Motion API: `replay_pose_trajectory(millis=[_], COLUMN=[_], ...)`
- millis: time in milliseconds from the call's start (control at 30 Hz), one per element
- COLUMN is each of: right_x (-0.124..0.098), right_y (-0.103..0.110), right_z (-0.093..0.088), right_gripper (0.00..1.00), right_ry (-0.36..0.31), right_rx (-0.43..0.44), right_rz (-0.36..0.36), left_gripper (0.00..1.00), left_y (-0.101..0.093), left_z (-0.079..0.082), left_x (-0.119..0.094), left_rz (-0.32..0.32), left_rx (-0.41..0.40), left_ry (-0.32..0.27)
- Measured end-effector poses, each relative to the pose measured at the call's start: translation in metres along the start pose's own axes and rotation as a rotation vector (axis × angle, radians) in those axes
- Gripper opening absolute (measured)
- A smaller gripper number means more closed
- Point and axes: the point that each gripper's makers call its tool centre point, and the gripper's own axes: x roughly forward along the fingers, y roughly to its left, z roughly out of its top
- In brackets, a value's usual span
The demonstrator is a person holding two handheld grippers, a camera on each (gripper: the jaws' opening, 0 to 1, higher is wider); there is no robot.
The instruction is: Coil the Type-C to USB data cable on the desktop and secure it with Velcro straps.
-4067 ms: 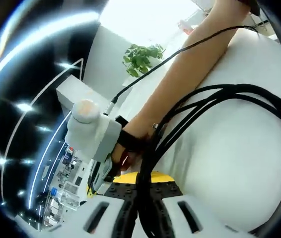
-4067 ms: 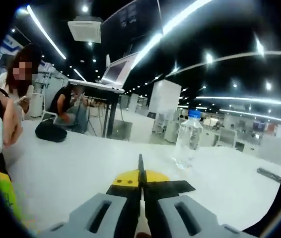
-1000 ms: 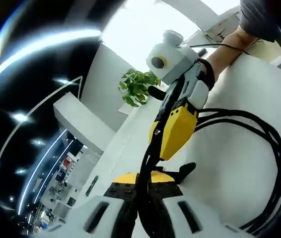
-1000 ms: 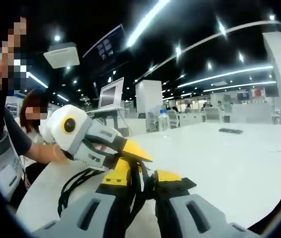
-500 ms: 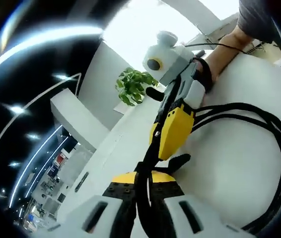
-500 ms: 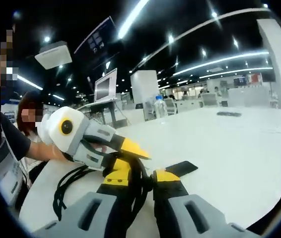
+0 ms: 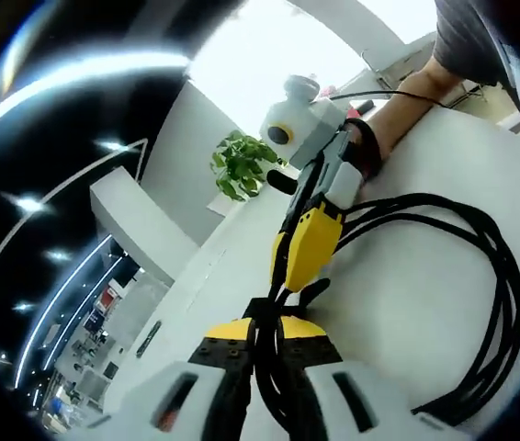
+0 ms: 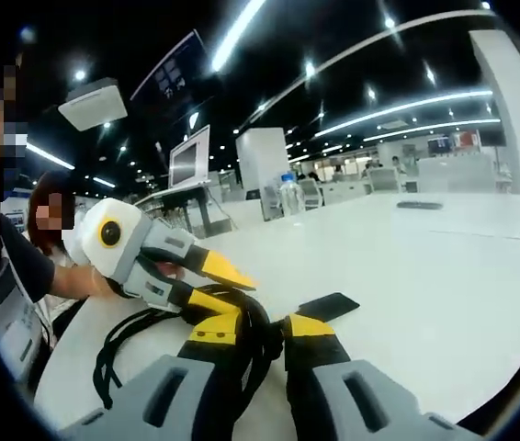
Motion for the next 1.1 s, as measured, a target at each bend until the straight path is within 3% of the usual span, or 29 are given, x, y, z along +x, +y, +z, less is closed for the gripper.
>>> replay_pose_trajectory(millis=[300,633,1100], right_x=[0.0,-0.003,-0.003], right_y=[-0.007,-0.017,-0.019], right_z=[-0.005,0.0,0.0], right_gripper=[0.15,0.12,0.12], right_ry=[0.025,-0.007,0.009], right_rx=[0.015,0.095,0.06], right_rz=[-0.03,-0.053,-0.069], left_gripper=[0.1,0.1,0.1], left_y=[-0.001,0.001,0.006], left_z=[0.0,-0.001,0.001], left_x=[0.0,0.0,0.0], left_rz=[0.001,0.008,0.024], left_rx=[0.026,0.0,0.013], left_ry=[0.004,0.009,0.015])
